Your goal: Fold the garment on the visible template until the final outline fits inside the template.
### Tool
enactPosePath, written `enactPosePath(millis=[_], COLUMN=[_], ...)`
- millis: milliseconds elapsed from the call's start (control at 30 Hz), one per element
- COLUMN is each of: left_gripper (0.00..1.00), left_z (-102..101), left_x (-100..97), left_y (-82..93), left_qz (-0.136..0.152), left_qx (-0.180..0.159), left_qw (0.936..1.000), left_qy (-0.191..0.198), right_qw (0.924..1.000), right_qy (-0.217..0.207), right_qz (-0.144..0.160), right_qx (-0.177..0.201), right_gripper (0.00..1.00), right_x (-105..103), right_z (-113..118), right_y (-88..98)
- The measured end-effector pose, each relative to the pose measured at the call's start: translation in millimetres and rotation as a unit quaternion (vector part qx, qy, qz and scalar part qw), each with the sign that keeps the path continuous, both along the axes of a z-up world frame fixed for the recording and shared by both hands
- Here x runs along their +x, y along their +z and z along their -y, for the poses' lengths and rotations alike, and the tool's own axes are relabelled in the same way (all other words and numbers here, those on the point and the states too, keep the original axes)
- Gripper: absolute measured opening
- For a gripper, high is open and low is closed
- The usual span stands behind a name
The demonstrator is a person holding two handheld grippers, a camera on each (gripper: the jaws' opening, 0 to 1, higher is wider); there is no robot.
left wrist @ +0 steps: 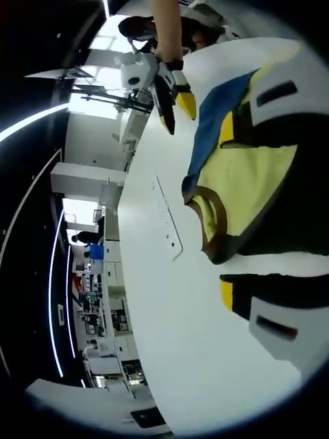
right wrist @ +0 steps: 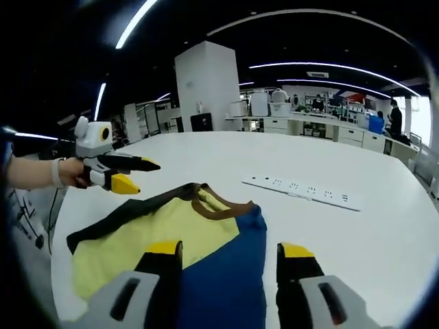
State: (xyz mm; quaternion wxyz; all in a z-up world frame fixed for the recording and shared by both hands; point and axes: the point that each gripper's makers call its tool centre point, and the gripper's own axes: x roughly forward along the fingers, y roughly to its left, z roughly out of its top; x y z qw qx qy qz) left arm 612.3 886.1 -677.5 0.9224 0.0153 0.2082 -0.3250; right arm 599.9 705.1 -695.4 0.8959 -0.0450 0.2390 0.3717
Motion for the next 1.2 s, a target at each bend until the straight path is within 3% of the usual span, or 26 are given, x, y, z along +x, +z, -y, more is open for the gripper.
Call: enactPosePath(millis=[333, 400, 567, 833, 1200], left_gripper=[0.69, 0.69, 0.68, 0.67, 0.67], left_z=[-1, -1, -2, -14, -40], left_x=[-36.1, -45.5, -71.0, -109.4, -136.5], left_y=[19.5, 23.1, 30.6, 23.6, 18.8], left_qz=[0.011, 0.014, 0.024, 0.020, 0.009], left_qx=[-0.008, -0.008, 0.001, 0.020, 0.016], left_qw=[0.9999, 0.9999, 0.9997, 0.9996, 0.9997], left_qy=[0.001, 0.000, -0.006, -0.009, 0.018], right_qw=[0.9997, 0.9987, 0.9970, 0.9940, 0.9927], right_qy=[0.018, 0.030, 0.053, 0.078, 0.087], right_qz=[0.002, 0.012, 0.016, 0.009, -0.007], right_qx=[-0.014, -0.039, -0.054, -0.076, -0.083], right_gripper=[0.49, 0.49, 0.47, 0.45, 0.43], right_x=[-52, -64, -87, -120, -148], right_z=[4, 5, 3, 1, -1], right_y=[4.0, 2.9, 3.1, -7.6, -21.2])
